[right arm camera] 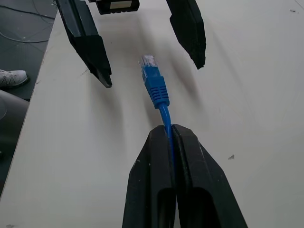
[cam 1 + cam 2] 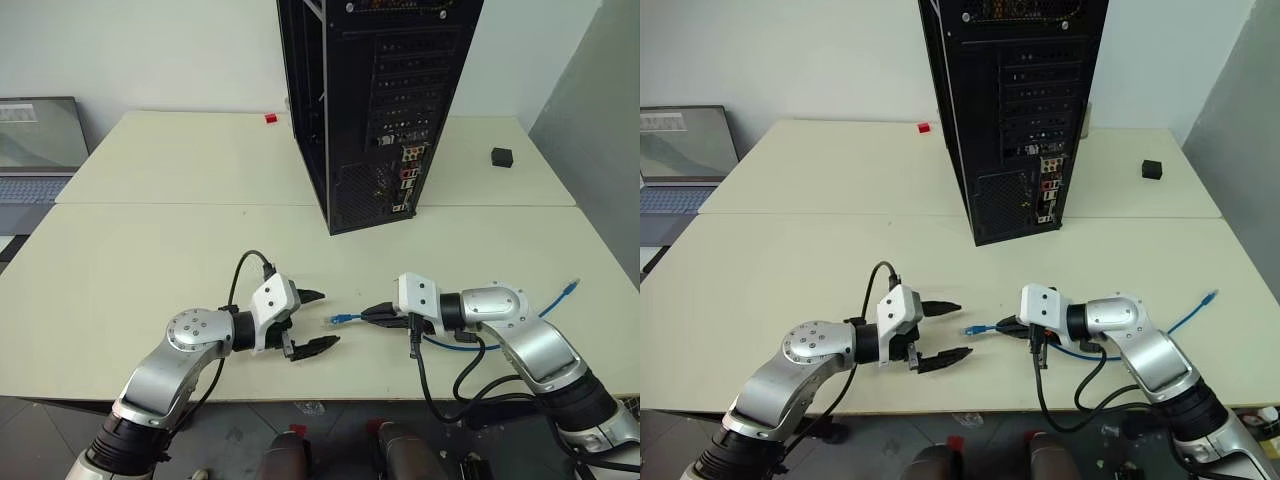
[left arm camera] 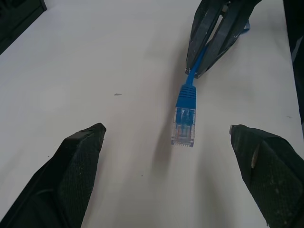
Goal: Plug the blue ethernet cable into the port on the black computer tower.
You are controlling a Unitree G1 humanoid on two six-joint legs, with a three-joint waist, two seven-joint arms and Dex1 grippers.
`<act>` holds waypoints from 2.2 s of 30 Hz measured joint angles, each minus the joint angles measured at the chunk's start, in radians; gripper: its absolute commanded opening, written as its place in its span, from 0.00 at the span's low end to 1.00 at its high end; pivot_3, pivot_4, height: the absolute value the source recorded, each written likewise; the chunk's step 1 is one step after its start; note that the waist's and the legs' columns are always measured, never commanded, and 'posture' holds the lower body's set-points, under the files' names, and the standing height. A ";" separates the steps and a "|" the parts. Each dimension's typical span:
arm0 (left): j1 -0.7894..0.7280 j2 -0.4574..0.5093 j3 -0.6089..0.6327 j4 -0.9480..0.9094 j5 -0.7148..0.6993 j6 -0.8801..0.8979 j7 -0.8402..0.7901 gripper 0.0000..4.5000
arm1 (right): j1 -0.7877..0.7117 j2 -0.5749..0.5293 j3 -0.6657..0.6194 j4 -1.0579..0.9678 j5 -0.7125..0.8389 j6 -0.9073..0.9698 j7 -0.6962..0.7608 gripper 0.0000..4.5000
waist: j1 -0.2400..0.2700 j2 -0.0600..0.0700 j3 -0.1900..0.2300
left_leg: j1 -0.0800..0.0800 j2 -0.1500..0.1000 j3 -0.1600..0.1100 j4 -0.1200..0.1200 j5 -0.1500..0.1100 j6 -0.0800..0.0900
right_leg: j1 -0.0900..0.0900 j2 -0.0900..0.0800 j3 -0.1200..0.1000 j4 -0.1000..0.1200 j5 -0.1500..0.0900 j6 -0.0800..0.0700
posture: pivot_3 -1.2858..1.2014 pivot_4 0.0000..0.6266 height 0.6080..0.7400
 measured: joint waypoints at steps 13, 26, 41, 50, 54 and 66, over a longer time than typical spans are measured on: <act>-0.001 -0.023 -0.005 0.016 0.005 -0.004 -0.011 0.25 | -0.014 -0.002 0.000 -0.010 0.000 0.003 0.001 0.00 | 0.000 0.000 0.000 | 0.000 0.000 0.000 0.000 0.000 0.000 | 0.000 0.000 0.000 0.000 0.000 0.000 | 0.52 0.24 1.00; 0.000 -0.045 -0.029 0.045 0.044 -0.047 0.005 0.01 | -0.022 -0.003 0.001 -0.031 0.000 0.021 0.014 0.00 | 0.000 0.000 0.000 | 0.000 0.000 0.000 0.000 0.000 0.000 | 0.000 0.000 0.000 0.000 0.000 0.000 | 0.52 0.24 1.00; 0.021 -0.024 -0.020 0.102 0.059 -0.126 -0.009 0.44 | -0.030 -0.014 0.003 -0.017 -0.010 0.001 0.021 0.00 | 0.000 0.000 0.000 | 0.000 0.000 0.000 0.000 0.000 0.000 | 0.000 0.000 0.000 0.000 0.000 0.000 | 0.52 0.24 1.00; 0.012 -0.050 0.015 0.067 -0.024 -0.080 -0.003 0.44 | -0.030 -0.019 0.012 0.001 -0.040 -0.045 0.028 0.00 | 0.000 0.000 0.000 | 0.000 0.000 0.000 0.000 0.000 0.000 | 0.000 0.000 0.000 0.000 0.000 0.000 | 0.52 0.24 1.00; 0.022 -0.017 0.012 0.023 -0.043 -0.070 -0.051 0.44 | -0.029 -0.025 0.016 0.010 -0.044 -0.065 0.039 0.00 | -0.001 0.000 0.000 | 0.000 0.000 0.000 0.000 0.000 0.000 | 0.000 0.000 0.000 0.000 0.000 0.000 | 0.52 0.24 1.00; 0.020 0.001 0.002 0.048 -0.011 -0.113 -0.083 0.44 | -0.029 -0.028 0.028 0.029 -0.061 -0.093 0.048 0.00 | 0.000 0.000 0.000 | 0.000 0.000 0.000 0.000 0.000 0.000 | 0.000 0.000 0.000 0.000 0.000 0.000 | 0.52 0.24 1.00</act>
